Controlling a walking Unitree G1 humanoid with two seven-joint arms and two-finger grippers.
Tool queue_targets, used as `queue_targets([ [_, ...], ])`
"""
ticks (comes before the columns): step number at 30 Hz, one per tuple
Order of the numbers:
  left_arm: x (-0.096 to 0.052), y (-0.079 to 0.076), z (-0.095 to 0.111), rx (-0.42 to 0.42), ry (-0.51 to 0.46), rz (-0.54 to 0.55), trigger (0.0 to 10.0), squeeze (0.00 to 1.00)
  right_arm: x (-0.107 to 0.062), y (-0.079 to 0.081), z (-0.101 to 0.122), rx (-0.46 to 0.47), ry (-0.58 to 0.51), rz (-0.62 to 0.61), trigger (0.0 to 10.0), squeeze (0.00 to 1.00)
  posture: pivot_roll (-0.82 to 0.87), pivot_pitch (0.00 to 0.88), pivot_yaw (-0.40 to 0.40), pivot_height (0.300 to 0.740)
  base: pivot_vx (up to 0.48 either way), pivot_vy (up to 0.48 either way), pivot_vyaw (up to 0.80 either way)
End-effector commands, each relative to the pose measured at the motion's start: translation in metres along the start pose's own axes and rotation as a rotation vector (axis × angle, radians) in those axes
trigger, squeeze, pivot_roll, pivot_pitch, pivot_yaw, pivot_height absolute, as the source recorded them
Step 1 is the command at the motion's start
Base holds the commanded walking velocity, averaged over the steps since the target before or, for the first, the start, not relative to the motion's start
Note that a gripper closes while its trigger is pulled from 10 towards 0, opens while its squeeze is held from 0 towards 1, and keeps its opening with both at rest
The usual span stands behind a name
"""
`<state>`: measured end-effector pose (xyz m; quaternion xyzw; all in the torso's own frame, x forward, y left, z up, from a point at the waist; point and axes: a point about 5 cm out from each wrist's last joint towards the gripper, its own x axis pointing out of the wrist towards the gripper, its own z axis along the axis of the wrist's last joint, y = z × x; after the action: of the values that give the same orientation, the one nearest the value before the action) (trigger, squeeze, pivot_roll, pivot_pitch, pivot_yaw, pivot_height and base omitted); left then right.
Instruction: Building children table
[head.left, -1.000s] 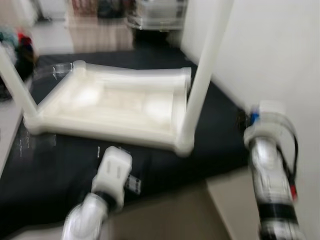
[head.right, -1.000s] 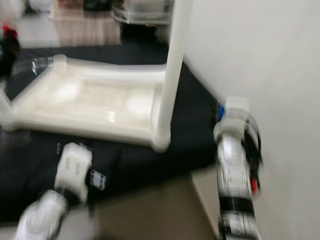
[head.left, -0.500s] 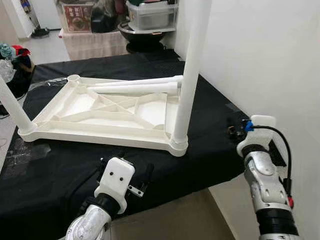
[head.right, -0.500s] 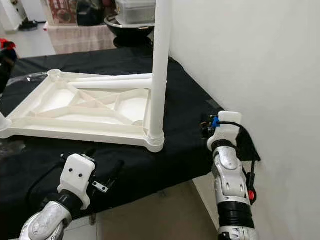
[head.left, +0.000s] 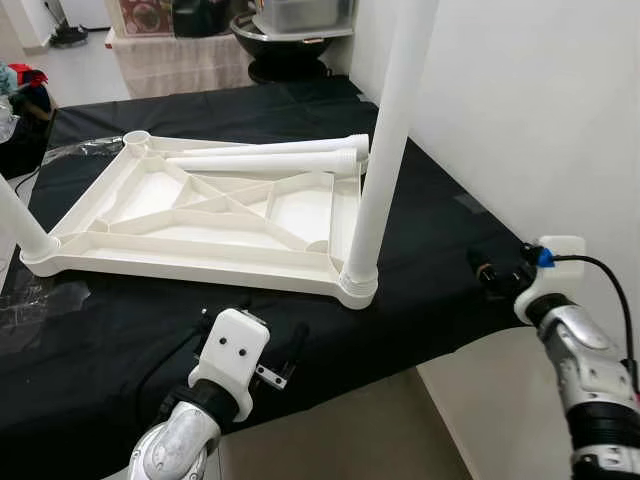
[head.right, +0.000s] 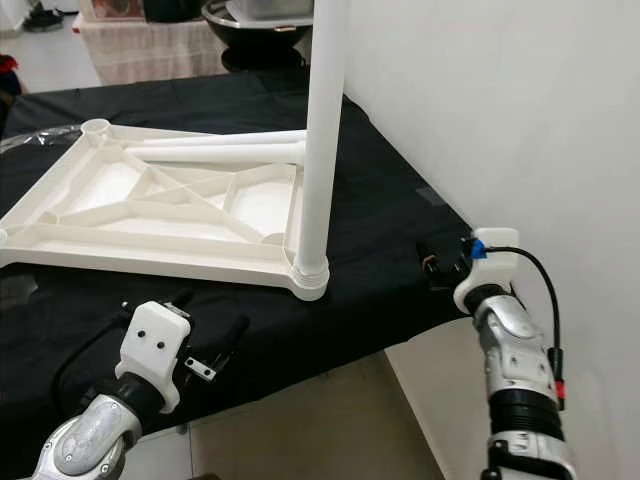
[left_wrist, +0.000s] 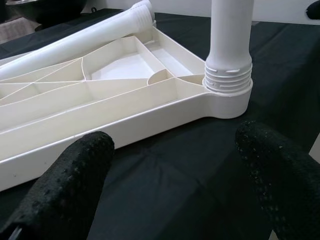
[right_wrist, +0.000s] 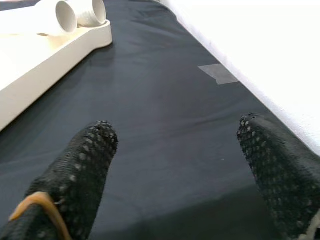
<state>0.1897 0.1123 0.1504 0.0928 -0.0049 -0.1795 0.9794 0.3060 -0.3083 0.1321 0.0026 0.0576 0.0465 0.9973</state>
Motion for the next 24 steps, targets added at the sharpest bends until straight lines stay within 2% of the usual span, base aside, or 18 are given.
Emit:
queue_targets([
  [1,-0.001,-0.003,-0.004,-0.010,0.021,-0.021,10.0,0.00,0.000,0.002,0.006,0.049,-0.009,0.115,10.0,0.94,0.06,0.056,-0.053,0.740,0.000,0.000,0.00],
  [3,-0.001,-0.003,-0.004,-0.010,0.021,-0.021,10.0,0.00,0.000,0.002,0.006,0.049,-0.009,0.115,10.0,0.94,0.06,0.056,-0.053,0.740,0.000,0.000,0.00],
  [4,-0.001,-0.003,-0.004,-0.011,0.020,-0.025,10.0,0.00,-0.002,0.004,0.009,0.066,-0.013,0.178,10.0,0.94,0.06,0.056,-0.053,0.740,0.000,0.000,0.00],
  [5,-0.002,-0.006,-0.002,-0.017,0.016,-0.060,10.0,0.00,-0.002,0.010,0.018,0.078,-0.047,0.281,10.0,0.00,0.06,0.060,-0.049,0.740,0.000,0.000,0.00],
  [7,-0.002,-0.006,-0.002,-0.017,0.016,-0.060,10.0,0.00,-0.002,0.010,0.018,0.078,-0.047,0.281,10.0,0.00,0.06,0.060,-0.049,0.740,0.000,0.000,0.00],
  [8,-0.003,-0.009,-0.002,-0.024,0.015,-0.093,10.0,0.00,-0.001,0.019,0.029,0.093,-0.087,0.383,10.0,0.00,0.07,0.063,-0.047,0.740,0.000,0.000,0.00],
  [9,-0.005,-0.015,-0.002,-0.021,0.012,-0.138,10.0,0.00,0.006,0.041,0.045,0.104,-0.149,0.553,10.0,0.00,0.07,0.065,-0.044,0.740,0.000,0.000,0.00],
  [10,-0.005,-0.015,-0.002,-0.021,0.012,-0.138,10.0,0.00,0.006,0.041,0.045,0.104,-0.149,0.553,10.0,0.00,0.07,0.065,-0.044,0.740,0.000,0.000,0.00],
  [12,-0.006,-0.016,-0.002,-0.018,0.012,-0.147,10.0,0.00,0.011,0.056,0.050,0.106,-0.174,0.643,10.0,0.00,0.07,0.065,-0.042,0.740,0.000,0.000,0.00],
  [18,-0.006,-0.016,-0.002,-0.018,0.012,-0.152,10.0,0.00,0.013,0.073,0.057,0.103,-0.192,0.781,10.0,0.00,0.08,0.065,-0.045,0.740,0.000,0.000,0.00],
  [20,-0.006,-0.016,-0.002,-0.018,0.013,-0.153,10.0,0.00,0.014,0.085,0.062,0.077,-0.194,0.866,10.0,0.00,0.08,0.067,-0.045,0.740,0.000,0.000,0.00],
  [24,-0.006,-0.016,-0.002,-0.018,0.013,-0.155,10.0,0.00,0.017,0.091,0.066,0.061,-0.202,0.895,10.0,0.00,0.08,0.070,-0.046,0.740,0.000,0.000,0.00],
])
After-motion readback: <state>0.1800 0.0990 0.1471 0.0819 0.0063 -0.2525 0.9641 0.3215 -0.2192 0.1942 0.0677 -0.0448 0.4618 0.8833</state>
